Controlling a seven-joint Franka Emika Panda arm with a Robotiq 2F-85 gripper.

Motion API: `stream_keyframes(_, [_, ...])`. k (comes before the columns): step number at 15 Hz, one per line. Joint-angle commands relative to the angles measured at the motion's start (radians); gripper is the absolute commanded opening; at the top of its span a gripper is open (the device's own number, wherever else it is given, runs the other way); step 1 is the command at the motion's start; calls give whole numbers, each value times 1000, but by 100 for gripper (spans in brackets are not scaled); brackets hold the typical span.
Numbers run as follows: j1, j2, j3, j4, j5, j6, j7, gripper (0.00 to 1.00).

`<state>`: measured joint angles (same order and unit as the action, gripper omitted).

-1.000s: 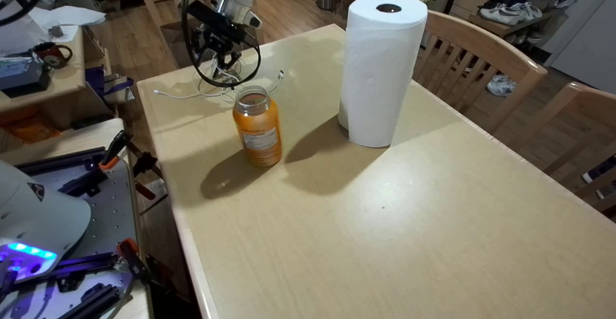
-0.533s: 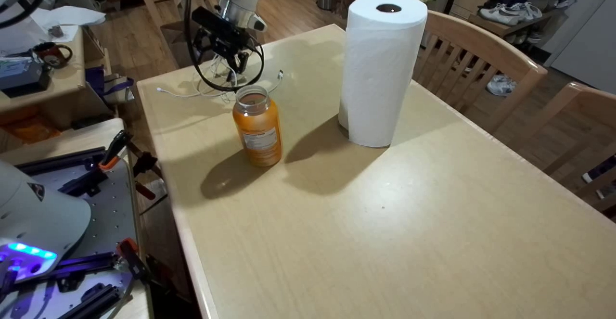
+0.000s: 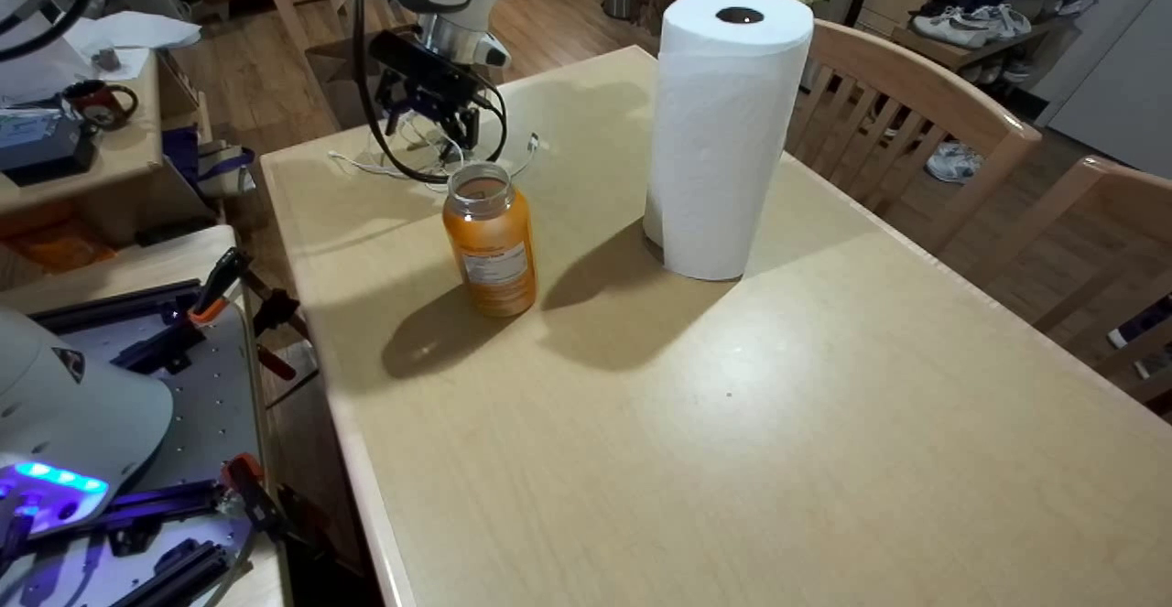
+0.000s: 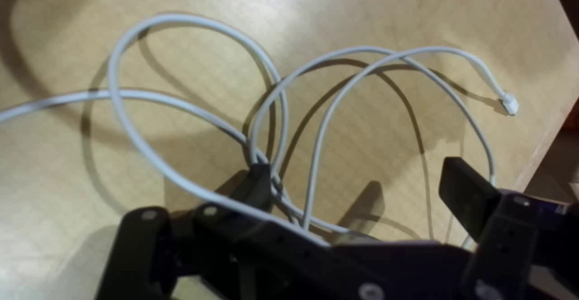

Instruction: Put the cable in the paper bag

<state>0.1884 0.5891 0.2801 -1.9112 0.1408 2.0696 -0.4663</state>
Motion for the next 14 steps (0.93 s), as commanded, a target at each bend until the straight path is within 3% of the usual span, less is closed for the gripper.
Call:
stream_keyframes(1, [-1,7,-1,-21,-24,54,14,100])
stream_keyframes(4, [-4,14,-4,-22,-25,64,13,100])
stream_keyframes(5, [-3,17,-6,-18,-27,58,15,75])
stream_keyframes(6, [-4,20,-8,-17,-28,58,16,73])
stream_keyframes(14, [-10,16,-8,-23,-19,65,13,21])
